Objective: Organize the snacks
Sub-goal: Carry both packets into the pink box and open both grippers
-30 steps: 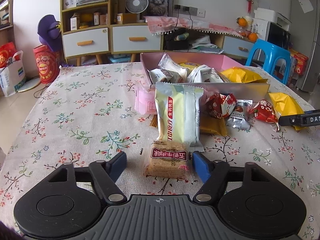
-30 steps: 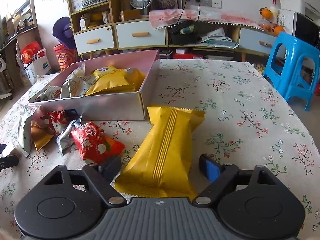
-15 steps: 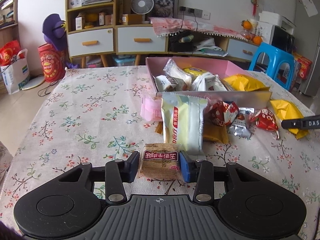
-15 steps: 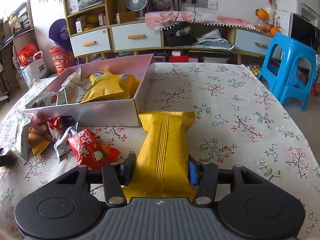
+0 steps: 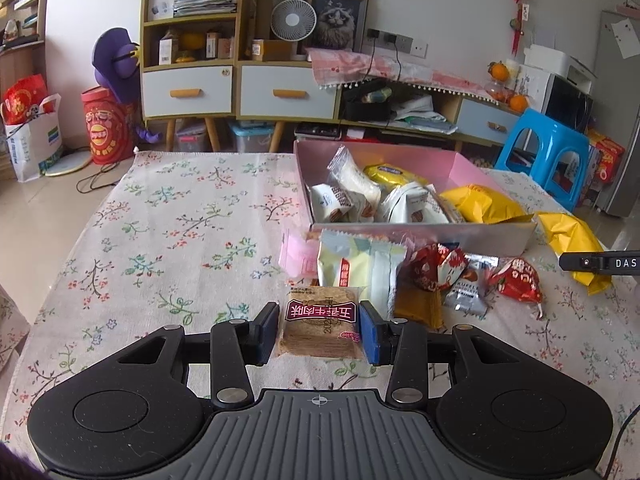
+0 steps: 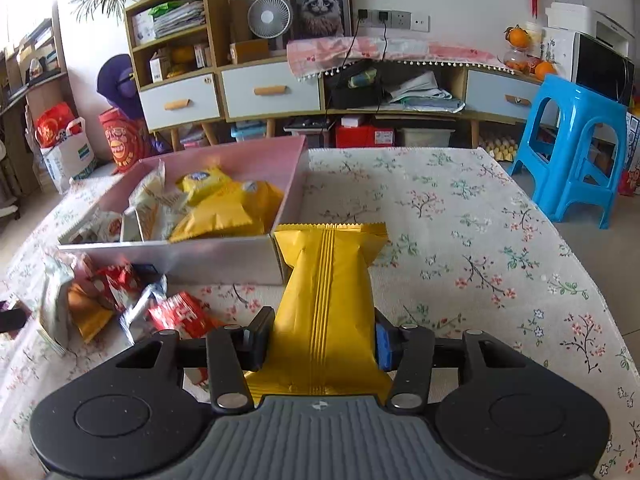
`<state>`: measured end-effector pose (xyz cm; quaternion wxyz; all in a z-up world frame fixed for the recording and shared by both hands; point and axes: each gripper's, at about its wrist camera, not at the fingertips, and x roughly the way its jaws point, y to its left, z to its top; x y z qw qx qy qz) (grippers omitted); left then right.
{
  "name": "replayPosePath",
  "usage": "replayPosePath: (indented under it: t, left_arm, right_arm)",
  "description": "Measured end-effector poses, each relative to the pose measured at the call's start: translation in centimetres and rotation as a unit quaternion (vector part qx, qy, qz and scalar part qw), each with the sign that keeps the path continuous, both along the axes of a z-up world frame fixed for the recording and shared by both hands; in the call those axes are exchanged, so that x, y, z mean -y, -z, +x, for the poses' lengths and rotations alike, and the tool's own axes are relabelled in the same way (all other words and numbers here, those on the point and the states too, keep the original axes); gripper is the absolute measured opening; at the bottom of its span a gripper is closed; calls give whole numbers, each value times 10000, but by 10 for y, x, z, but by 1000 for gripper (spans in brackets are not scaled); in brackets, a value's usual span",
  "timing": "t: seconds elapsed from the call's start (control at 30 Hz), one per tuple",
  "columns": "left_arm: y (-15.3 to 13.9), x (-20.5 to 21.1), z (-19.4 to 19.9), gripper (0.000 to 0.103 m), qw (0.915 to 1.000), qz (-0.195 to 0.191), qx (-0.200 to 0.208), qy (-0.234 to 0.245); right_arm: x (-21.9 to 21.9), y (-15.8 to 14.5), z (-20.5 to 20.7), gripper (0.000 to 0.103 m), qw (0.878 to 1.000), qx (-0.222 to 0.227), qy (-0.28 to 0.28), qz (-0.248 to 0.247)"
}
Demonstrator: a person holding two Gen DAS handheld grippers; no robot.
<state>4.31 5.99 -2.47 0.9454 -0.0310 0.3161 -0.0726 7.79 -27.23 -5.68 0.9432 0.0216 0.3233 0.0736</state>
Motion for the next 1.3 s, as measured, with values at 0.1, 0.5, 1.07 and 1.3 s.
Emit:
replayPosePath:
  t: [0.1,0.5,1.07,1.3]
  left_arm:
    - [-7,3,3,39,10000,-48,86,-1]
    - [-31,18,25,39,9992,-125,362,91]
    - [-36,43,109,40,9981,486,363,69]
    - [-19,48,145,40,9976,686,27,-26]
  right_arm:
    - [-3,-8,0,38,9999,108,-38,33]
    - [-25,-34,13,37,9989,244,-140,388]
    - [-50,-46,100,37,9946,-417,-133,943]
    - [-55,-39,144,37,9893,-995,282,1033]
